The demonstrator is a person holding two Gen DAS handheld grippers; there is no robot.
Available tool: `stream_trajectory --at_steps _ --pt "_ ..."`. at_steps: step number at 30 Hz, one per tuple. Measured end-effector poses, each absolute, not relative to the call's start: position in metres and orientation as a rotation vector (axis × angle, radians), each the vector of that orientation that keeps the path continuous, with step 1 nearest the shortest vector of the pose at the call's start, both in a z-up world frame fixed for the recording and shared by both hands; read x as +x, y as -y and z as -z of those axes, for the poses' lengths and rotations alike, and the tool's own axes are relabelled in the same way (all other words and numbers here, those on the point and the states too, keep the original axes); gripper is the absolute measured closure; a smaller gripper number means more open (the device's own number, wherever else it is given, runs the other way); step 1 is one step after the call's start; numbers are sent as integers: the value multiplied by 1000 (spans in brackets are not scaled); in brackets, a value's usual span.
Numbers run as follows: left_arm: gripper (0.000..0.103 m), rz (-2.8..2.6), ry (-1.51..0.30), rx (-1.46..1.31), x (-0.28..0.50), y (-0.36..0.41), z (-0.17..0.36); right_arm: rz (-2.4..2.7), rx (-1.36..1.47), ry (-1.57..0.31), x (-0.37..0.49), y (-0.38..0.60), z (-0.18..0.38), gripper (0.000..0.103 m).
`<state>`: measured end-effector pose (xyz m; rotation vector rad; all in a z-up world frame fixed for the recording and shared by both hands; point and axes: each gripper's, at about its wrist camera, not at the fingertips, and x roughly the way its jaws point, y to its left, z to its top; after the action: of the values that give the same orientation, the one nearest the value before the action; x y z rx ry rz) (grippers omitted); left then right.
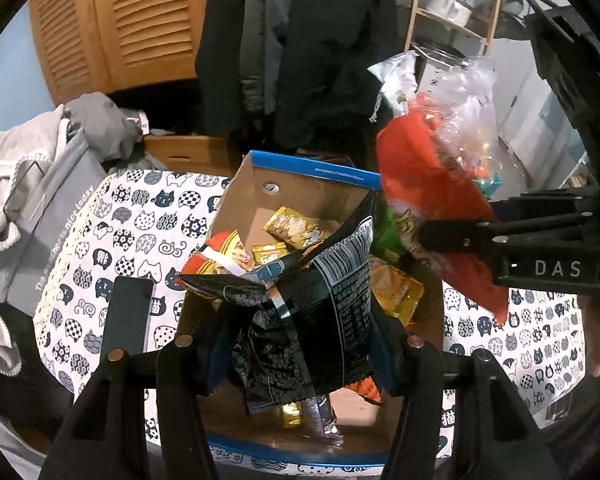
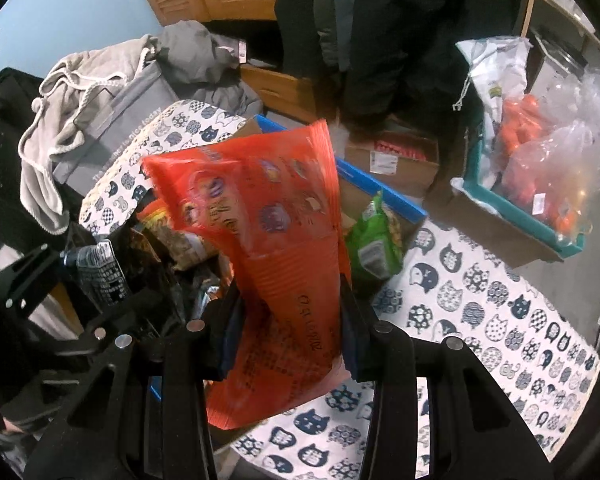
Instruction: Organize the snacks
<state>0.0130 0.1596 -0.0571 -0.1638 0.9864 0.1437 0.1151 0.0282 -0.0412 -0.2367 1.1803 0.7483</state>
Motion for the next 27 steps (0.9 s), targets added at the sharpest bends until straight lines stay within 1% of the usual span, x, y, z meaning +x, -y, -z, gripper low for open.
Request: stream_trajectory --at_steps 4,6,7,9,13,15,19,24,25,26,27 --pt "42 -179 -1001 -160 14 -164 61 -750 -190 -1203 121 -32 44 60" --pt "34 -193 -1000 -158 13 -166 61 -757 -178 -1201 121 -32 42 55" --pt "33 -198 -996 -157 13 -166 60 -755 -177 -1196 120 -32 41 52" --pt "27 -215 -990 -155 11 -167 57 -752 -178 -1182 117 -30 36 49" --pt "25 -224 -980 -161 7 -166 49 -741 -193 -1151 110 -23 27 41" --pt "22 -221 -972 -153 6 -164 44 -734 -208 -1129 106 -19 23 39" --pt "21 -217 -959 -137 1 -158 35 -716 -229 -1076 98 -8 11 33" --pt "20 -199 -952 -151 -3 -152 24 -702 -203 -1042 89 4 0 32" --pt "19 -200 -946 -149 -4 -152 22 -697 -199 -1033 87 7 -2 31" --pt "16 -210 -940 -146 -5 -151 19 -693 -194 -1026 85 10 -5 31" --pt "16 -215 -934 -144 -6 -151 17 -690 -187 -1019 84 14 -7 31"
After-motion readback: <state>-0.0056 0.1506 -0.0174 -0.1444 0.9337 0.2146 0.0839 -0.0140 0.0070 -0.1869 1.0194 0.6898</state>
